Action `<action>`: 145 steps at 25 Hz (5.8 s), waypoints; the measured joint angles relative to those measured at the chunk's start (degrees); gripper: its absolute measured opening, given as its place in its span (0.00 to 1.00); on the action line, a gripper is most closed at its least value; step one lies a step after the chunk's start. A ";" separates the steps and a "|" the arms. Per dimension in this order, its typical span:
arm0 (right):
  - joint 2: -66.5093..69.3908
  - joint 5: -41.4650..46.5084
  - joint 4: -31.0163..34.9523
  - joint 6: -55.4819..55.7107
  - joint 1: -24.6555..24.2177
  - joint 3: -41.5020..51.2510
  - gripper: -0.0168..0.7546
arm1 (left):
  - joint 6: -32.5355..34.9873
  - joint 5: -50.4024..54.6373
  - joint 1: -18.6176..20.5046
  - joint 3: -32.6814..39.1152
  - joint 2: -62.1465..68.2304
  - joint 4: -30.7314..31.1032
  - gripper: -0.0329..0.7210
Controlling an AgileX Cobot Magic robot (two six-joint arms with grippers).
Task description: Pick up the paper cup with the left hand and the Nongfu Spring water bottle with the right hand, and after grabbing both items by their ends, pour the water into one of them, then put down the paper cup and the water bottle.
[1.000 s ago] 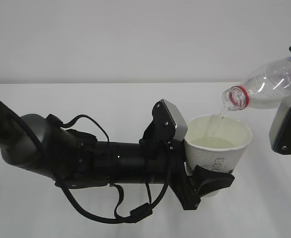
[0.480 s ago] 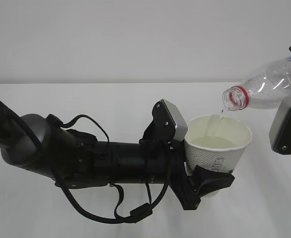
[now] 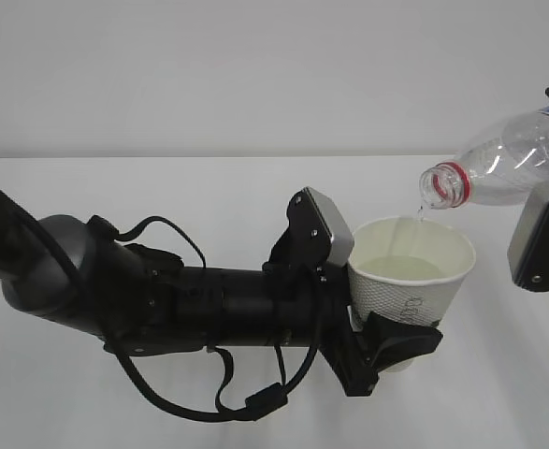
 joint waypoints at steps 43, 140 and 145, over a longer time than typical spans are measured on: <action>0.00 0.00 0.00 0.00 0.00 0.00 0.66 | 0.00 0.00 0.00 0.00 0.00 -0.22 0.70; 2.26 -3.56 12.48 80.28 -0.41 0.00 0.66 | 0.00 1.83 0.00 0.00 0.00 -2.92 0.70; 3.09 -3.46 11.86 85.29 -0.41 0.00 0.66 | 0.00 1.83 0.00 0.00 0.00 -2.92 0.70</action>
